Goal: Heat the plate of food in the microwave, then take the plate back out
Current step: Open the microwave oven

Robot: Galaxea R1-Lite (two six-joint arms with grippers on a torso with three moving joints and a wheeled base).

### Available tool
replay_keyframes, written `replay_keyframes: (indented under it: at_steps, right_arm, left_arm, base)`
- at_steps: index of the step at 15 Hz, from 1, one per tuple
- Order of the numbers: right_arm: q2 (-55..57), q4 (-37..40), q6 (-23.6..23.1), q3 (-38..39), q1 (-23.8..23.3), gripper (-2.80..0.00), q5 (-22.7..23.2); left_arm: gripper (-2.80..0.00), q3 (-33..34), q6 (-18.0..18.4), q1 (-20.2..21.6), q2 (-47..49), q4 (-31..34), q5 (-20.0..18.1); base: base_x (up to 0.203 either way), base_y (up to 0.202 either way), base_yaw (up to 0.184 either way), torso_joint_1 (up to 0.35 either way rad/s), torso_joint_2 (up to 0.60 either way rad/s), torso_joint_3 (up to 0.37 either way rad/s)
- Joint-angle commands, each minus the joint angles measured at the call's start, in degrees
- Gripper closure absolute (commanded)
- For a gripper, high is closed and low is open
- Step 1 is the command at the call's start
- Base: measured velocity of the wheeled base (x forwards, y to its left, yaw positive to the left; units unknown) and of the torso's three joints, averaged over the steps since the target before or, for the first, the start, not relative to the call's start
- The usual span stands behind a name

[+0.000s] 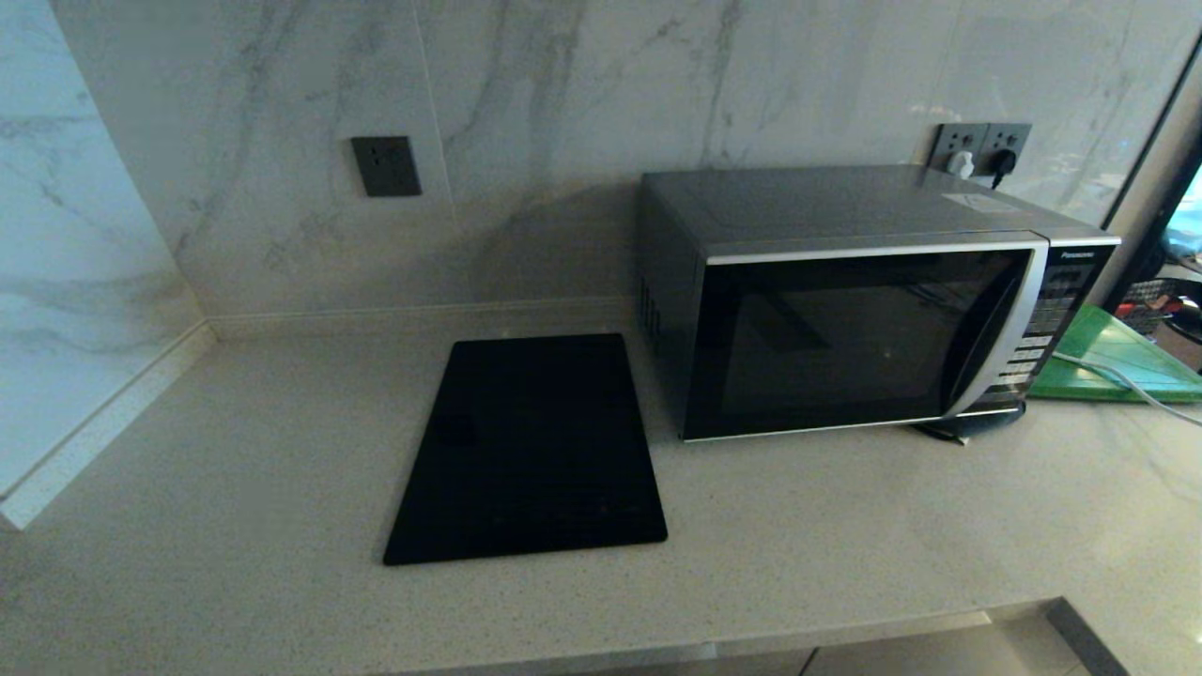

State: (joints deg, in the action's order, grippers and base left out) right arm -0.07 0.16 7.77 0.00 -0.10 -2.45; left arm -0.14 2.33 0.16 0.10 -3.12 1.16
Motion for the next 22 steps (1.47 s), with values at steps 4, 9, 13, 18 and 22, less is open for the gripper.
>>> replay_keyframes:
  at_steps: [4, 9, 13, 18, 22]
  right_arm:
    - [0.1, 0.0, 0.3, 0.1, 0.0, 0.00, 0.0]
    - [0.1, 0.0, 0.3, 0.1, 0.0, 0.00, -0.1]
    - [0.1, 0.0, 0.3, 0.1, 0.0, 0.00, -0.1]
    - [0.1, 0.0, 0.3, 0.1, 0.0, 0.00, -0.1]
    - [0.1, 0.0, 0.3, 0.1, 0.0, 0.00, -0.1]
  left_arm:
    - [0.00, -5.1, 2.1, 0.0, 0.0, -5.0, 1.1]
    - [0.00, -5.6, 1.0, 0.0, 0.0, -14.7, 0.9]
    - [0.00, -0.8, 0.9, 0.0, 0.0, -12.9, 1.1]
    - [0.00, 0.1, 1.2, 0.0, 0.0, -1.3, 0.8]
    - [0.00, 0.0, 2.9, 0.0, 0.0, 3.6, -1.2]
  base:
    - [0.000, 0.000, 0.000, 0.000, 0.00, 0.000]
    - [0.000, 0.000, 0.000, 0.000, 0.00, 0.000]
    - [0.000, 0.000, 0.000, 0.000, 0.00, 0.000]
    - [0.000, 0.000, 0.000, 0.000, 0.00, 0.000]
    - [0.000, 0.000, 0.000, 0.000, 0.00, 0.000]
